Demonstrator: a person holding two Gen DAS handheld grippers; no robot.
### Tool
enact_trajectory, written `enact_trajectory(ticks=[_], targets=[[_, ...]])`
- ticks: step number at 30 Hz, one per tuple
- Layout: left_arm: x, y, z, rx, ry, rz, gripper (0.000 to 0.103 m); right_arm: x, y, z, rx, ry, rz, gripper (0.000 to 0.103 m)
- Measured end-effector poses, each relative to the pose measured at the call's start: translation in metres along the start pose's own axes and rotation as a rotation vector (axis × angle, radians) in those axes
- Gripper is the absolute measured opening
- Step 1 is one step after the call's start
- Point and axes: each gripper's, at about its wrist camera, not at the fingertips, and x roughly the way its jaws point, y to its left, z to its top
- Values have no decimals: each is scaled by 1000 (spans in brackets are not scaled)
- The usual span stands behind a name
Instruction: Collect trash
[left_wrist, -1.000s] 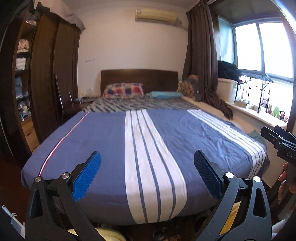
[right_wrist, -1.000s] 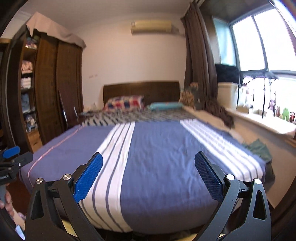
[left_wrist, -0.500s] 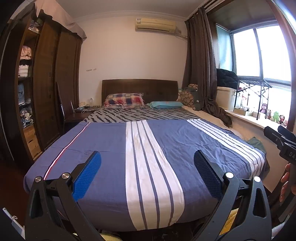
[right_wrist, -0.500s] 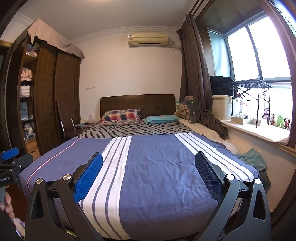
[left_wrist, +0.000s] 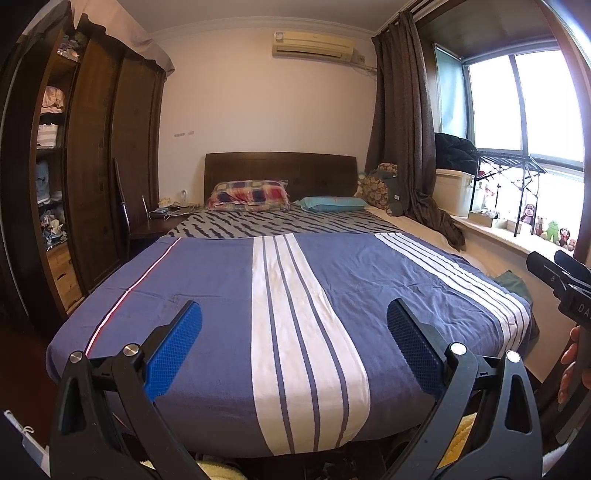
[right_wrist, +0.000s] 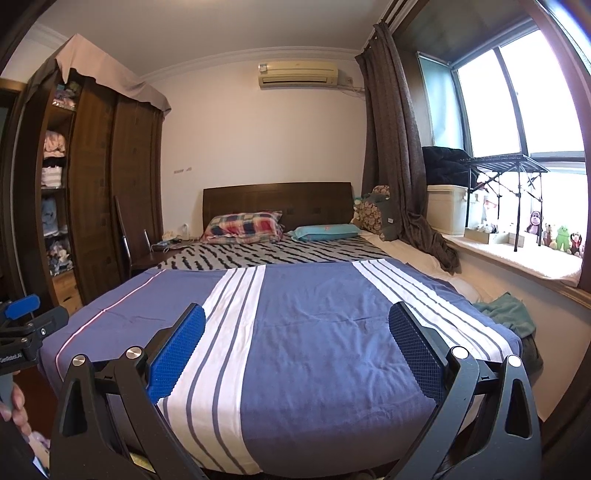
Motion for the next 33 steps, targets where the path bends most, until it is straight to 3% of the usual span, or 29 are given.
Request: enact_trajectory(ticks=[33], targets=[[2,-1,-4,5,2,10,95,3,3,-2,6,8,9,100]])
